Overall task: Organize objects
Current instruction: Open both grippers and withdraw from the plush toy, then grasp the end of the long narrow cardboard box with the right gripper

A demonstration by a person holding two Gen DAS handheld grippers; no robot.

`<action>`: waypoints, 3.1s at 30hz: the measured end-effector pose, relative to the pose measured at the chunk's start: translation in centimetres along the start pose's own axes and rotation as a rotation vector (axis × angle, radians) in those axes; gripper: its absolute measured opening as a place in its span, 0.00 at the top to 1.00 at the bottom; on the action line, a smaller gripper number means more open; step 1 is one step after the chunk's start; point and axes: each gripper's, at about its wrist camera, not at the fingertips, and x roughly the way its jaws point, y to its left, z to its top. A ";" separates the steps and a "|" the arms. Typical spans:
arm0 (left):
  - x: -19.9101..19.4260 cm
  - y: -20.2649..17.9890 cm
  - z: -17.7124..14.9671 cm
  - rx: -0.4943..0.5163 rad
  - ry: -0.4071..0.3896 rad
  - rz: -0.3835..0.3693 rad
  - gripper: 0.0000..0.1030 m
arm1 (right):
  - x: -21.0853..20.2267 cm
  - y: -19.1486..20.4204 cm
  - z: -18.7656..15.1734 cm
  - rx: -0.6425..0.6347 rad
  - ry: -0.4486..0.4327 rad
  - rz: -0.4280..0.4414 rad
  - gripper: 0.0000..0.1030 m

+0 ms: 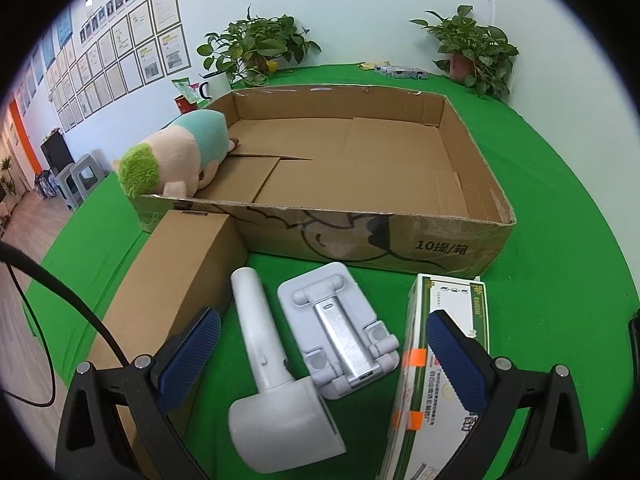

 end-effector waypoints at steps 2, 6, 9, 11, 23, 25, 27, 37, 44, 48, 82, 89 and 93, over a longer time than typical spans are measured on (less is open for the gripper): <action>0.2 0.2 -0.1 -0.002 -0.007 0.013 0.02 | -0.2 0.6 -0.3 -0.006 0.006 0.019 0.01; 0.3 2.5 -0.3 -0.022 -0.036 0.069 0.02 | -0.5 2.1 -1.3 -0.020 0.024 0.073 0.01; 1.0 5.6 -0.4 -0.036 -0.048 0.134 0.02 | -0.6 3.5 -2.2 -0.020 0.053 0.131 0.01; 2.3 8.2 -0.8 -0.018 -0.015 0.184 0.02 | -0.8 4.7 -2.7 -0.034 0.066 0.165 0.01; 8.3 16.6 -3.1 -0.052 0.180 0.039 0.17 | -4.2 11.3 -4.1 -0.134 0.108 0.424 0.01; 8.6 15.8 -3.3 -0.018 0.189 -0.010 0.21 | -4.7 11.6 -4.3 -0.131 0.111 0.442 0.01; 9.4 15.1 -3.3 -0.004 0.210 -0.047 0.27 | -4.7 11.9 -4.7 -0.122 0.131 0.441 0.01; 11.3 11.4 -4.8 0.078 0.303 -0.138 0.49 | -3.9 12.7 -7.5 -0.148 0.190 0.282 0.01; 12.1 10.1 -6.1 0.098 0.348 -0.237 0.52 | -4.1 11.5 -7.9 -0.159 0.181 0.202 0.00; 12.3 9.7 -6.7 0.089 0.349 -0.286 0.52 | -3.9 10.8 -8.0 -0.190 0.176 0.134 0.00; 7.6 16.4 -3.5 -0.051 0.217 -0.239 0.52 | -0.4 7.3 -6.6 0.175 0.210 0.550 0.20; 7.8 15.5 -4.0 -0.045 0.218 -0.254 0.53 | 0.7 6.7 -6.8 0.229 0.242 0.651 0.20; 7.7 14.1 -4.2 -0.010 0.216 -0.229 0.56 | 1.4 6.1 -7.0 0.260 0.259 0.693 0.20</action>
